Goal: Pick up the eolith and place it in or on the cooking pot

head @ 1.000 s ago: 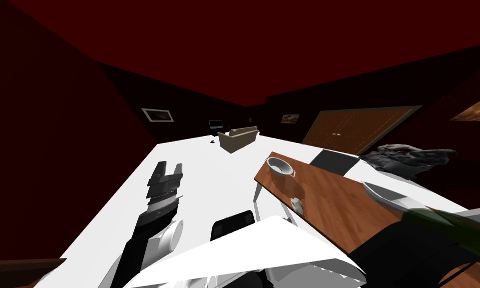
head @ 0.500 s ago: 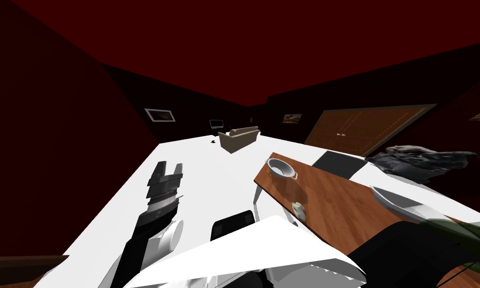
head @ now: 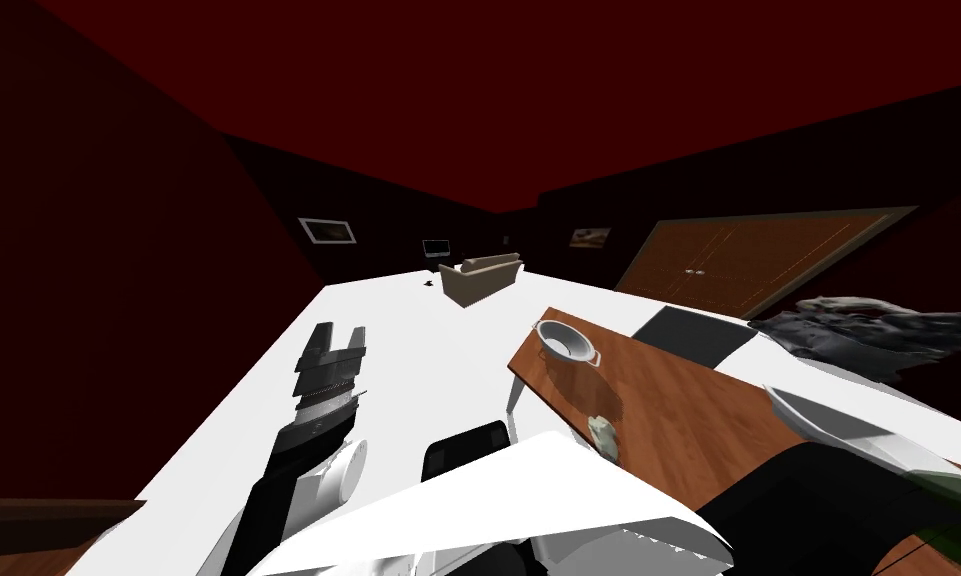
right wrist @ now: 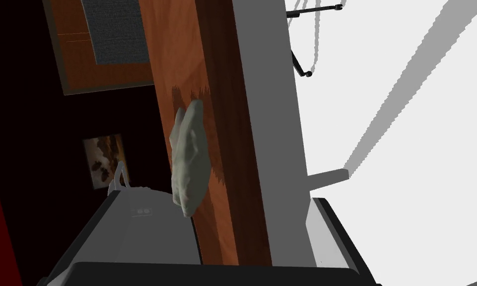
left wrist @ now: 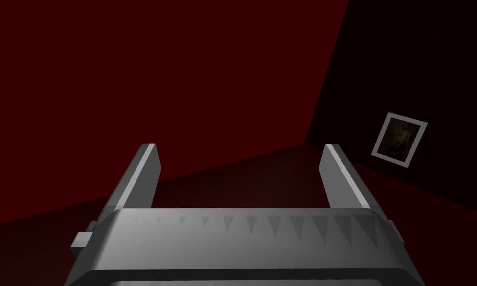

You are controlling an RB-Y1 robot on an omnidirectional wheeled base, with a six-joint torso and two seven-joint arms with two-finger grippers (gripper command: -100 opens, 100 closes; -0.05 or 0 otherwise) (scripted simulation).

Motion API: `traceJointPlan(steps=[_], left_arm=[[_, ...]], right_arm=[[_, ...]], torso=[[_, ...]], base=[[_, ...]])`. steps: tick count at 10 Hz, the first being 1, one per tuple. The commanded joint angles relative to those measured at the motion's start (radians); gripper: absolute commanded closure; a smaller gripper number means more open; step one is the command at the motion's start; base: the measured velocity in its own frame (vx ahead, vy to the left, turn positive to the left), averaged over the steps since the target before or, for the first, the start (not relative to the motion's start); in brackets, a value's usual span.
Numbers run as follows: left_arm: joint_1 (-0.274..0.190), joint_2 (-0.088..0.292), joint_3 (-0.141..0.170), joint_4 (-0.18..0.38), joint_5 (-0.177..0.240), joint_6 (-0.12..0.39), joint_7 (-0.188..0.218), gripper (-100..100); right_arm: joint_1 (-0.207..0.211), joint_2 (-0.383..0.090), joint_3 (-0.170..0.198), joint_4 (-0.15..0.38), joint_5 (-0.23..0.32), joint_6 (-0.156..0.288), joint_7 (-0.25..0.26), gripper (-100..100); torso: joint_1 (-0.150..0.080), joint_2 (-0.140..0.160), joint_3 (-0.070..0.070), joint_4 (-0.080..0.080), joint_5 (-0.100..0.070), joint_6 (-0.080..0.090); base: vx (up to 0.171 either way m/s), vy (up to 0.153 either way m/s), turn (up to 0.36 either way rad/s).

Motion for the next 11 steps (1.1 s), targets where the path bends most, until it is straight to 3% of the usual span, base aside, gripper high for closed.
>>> traceJointPlan(steps=[1,3,4,5,6,7,11], left_arm=[[0.0,0.0,0.0,0.0,0.0,0.0,0.0,0],[0.0,0.0,0.0,0.0,0.0,0.0,0.0,0],[0.0,0.0,0.0,0.0,0.0,0.0,0.0,0],[0.0,0.0,0.0,0.0,0.0,0.0,0.0,0],[0.0,0.0,0.0,0.0,0.0,0.0,0.0,0],[0.0,0.0,0.0,0.0,0.0,0.0,0.0,0],[0.0,0.0,0.0,0.0,0.0,0.0,0.0,0]], right_arm=[[0.0,-0.005,0.012,0.037,0.004,0.03,-0.001,-100],[-0.001,0.0,0.015,0.045,0.006,0.036,-0.002,-100],[-0.001,0.0,0.016,0.047,0.006,0.039,-0.002,0],[-0.014,-0.004,0.006,0.076,0.0,0.016,-0.014,-100],[-0.009,-0.001,0.011,0.064,0.003,0.028,-0.007,-100],[-0.011,-0.002,0.01,0.066,0.002,0.025,-0.009,100],[-0.011,-0.002,0.01,0.066,0.003,0.029,-0.009,100]], torso=[[0.0,0.0,0.0,0.0,0.0,0.0],[0.0,0.0,0.0,0.0,0.0,0.0],[0.002,0.001,0.0,0.0,0.0,0.0],[0.004,0.002,0.001,0.0,0.001,0.0],[0.002,0.002,0.001,0.0,0.0,0.0],[0.003,0.002,0.001,0.0,0.0,0.0],[-0.001,0.002,0.001,0.0,-0.003,0.0]], base=[[0.05,-0.073,0.055],[0.031,-0.048,0.022],[0.004,-0.006,0.0],[0.005,-0.042,0.045],[0.003,-0.029,0.017],[0.0,0.0,0.0],[0.0,0.0,0.0]])
